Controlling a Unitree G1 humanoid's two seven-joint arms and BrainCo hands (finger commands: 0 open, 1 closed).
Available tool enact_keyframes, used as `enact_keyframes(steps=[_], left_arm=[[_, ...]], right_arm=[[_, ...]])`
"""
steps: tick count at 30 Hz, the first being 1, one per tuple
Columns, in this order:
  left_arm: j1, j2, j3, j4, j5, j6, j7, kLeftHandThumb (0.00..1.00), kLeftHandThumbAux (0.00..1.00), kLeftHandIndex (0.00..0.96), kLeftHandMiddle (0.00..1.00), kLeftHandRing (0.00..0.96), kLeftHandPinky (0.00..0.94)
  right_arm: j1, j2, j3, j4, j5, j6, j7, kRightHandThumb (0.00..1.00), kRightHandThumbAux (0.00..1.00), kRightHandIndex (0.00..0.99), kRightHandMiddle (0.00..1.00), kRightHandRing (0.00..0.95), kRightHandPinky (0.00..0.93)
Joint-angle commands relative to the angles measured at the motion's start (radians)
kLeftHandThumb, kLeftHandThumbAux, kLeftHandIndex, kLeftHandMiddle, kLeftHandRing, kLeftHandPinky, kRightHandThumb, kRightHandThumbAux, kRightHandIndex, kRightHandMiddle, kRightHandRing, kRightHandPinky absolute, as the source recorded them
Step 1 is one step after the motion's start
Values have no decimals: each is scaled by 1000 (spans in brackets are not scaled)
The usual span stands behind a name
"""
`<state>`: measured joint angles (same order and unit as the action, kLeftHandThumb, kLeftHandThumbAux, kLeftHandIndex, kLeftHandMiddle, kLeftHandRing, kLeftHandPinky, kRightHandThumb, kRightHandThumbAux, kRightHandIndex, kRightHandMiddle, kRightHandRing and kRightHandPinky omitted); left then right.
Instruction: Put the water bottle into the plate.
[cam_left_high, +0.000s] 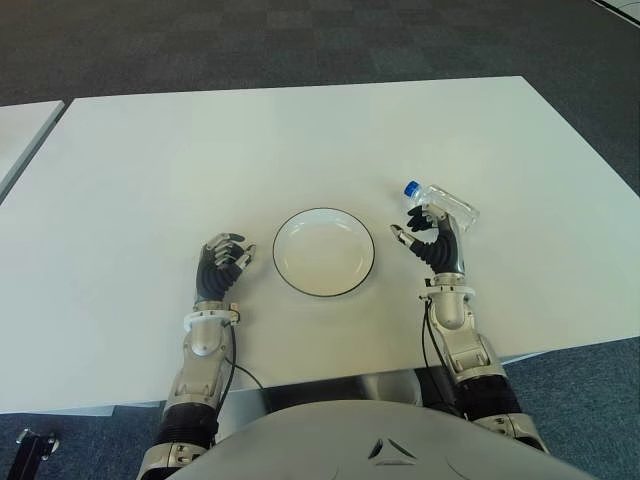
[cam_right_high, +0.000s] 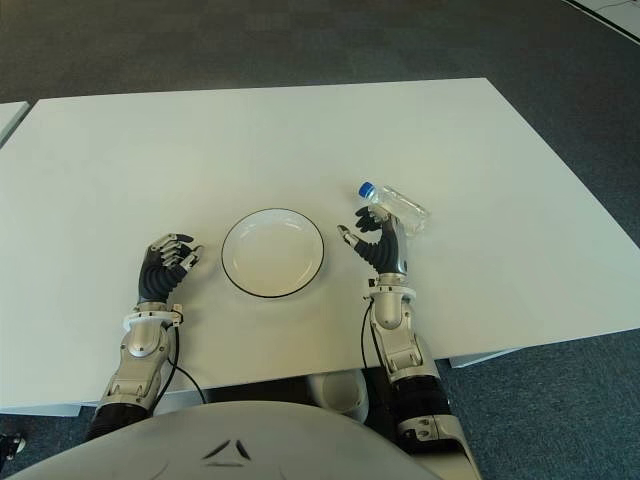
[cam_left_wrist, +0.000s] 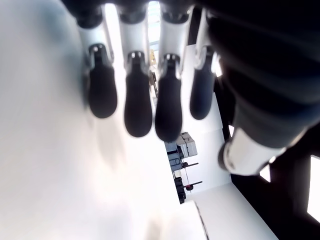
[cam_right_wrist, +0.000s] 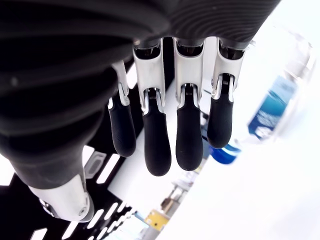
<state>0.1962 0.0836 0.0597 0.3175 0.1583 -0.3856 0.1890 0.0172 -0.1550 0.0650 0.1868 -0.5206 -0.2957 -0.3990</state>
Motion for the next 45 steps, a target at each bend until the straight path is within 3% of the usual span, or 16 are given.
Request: enact_keyframes(steps=[1,5,11,15,18,20,23,27,33,40,45], left_arm=[[17,-11,-2,22,-3,37,2,705,717,432,627,626,603],[21,-17,0,13,-5,50,4,704,717,432,631,626,607],[24,-23,1,12,-5,40,4,704,717,432,637,629,612],[25,-24,1,12,-5,35,3,704,717,432,645,634,620],[25,-24,1,16,-3,29,4,704,717,433,649,638,623],[25,-24,1,18,-1,27,5,704,717,433,651,638,623],[25,-23,2,20,1,24,8,704,717,432,650,638,620],[24,-20,-1,24,13,15,14,704,717,433,652,641,623],[24,-18,-4,22,21,23,19,705,717,433,644,636,609],[28,-23,-1,6,6,49,10,705,718,432,638,629,607],[29,-27,1,0,-6,59,5,705,718,432,637,626,607]], right_arm=[[-55,-37,-8,-39,-58,48,-17,702,732,425,588,567,451],[-78,-67,-16,-70,-92,76,-20,701,733,424,574,553,429],[-102,-98,-20,-97,-122,122,-16,696,736,419,609,598,536],[-136,-116,-27,-92,-120,156,0,688,738,408,483,457,383],[-177,-143,-32,-57,-126,172,5,681,738,401,303,280,228],[-202,-164,-33,-31,-134,178,3,521,748,260,215,191,154],[-235,-198,-19,4,-175,205,1,431,719,110,104,83,50],[-249,-214,9,-17,-234,312,54,490,577,24,23,17,10],[-288,-231,49,-15,-284,468,166,553,397,2,2,1,0],[-373,-271,116,131,-315,553,276,543,246,0,0,0,0],[-399,-288,148,164,-317,585,324,547,204,0,0,0,0]])
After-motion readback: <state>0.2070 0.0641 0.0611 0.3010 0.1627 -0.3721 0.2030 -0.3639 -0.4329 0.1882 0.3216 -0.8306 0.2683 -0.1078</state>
